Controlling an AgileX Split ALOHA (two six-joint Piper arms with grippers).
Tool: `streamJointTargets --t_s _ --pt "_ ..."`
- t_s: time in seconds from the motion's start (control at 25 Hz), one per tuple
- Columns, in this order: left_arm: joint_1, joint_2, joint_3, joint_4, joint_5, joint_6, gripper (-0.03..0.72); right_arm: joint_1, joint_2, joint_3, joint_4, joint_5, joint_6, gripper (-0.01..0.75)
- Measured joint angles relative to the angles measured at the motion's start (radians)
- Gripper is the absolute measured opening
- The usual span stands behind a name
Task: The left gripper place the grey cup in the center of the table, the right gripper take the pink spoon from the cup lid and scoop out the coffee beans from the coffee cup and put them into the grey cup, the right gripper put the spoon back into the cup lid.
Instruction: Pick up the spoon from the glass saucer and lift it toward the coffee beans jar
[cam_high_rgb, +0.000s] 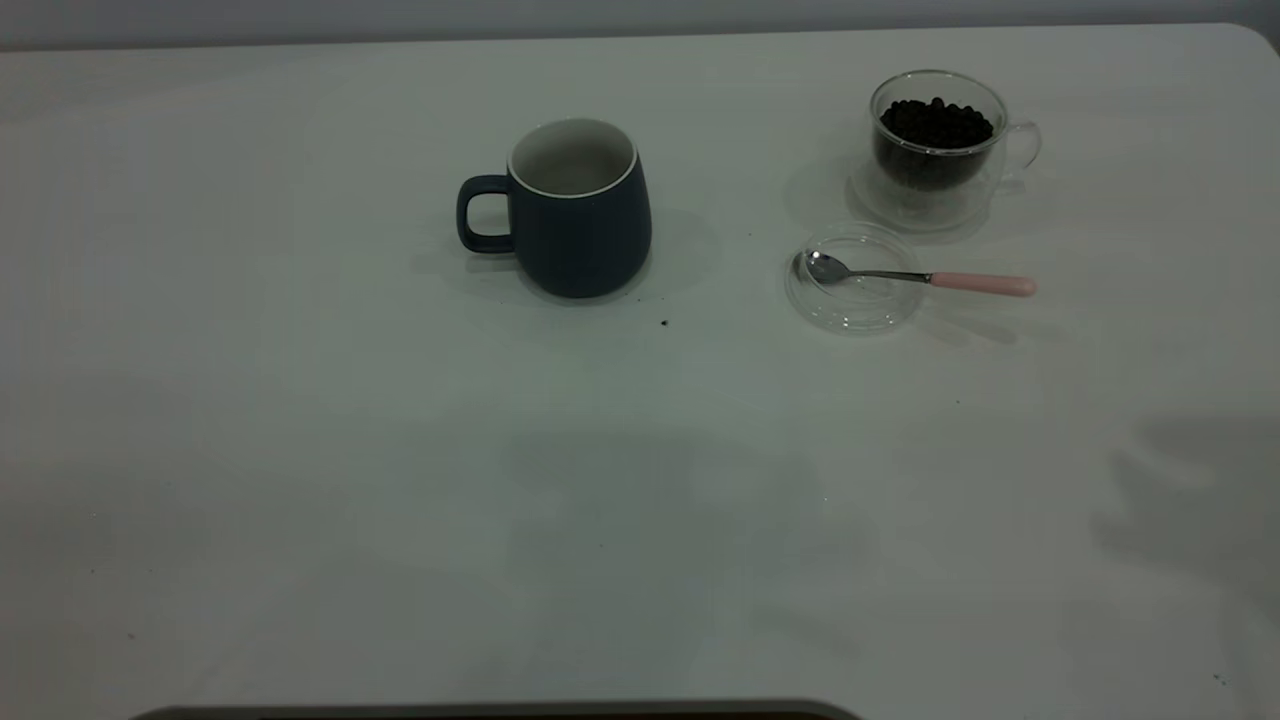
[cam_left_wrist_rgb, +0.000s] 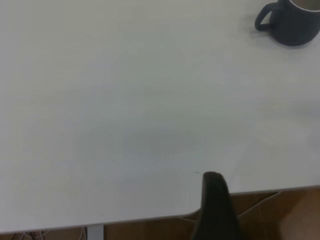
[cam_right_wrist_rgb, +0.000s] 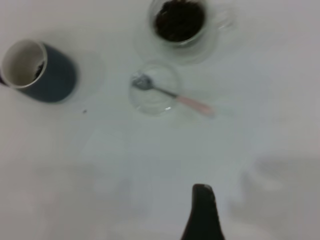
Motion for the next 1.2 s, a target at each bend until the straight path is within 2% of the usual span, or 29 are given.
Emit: streamJointTargets --t_s 0.16,0.52,1.2 --pt "0.000 0.000 0.000 0.000 0.000 -0.003 0.569 -0.033 0.164 -0.023 0.148 -0.020 -0.117 0.639" --pt "0.000 0.000 0.000 0.000 0.000 -0.004 0.569 -0.280 0.494 -0.030 0.617 0.057 -0.599 0.639" --pt "0.000 0.000 0.000 0.000 0.000 -0.004 0.569 -0.293 1.025 -0.041 1.072 0.033 -1.013 0.640"
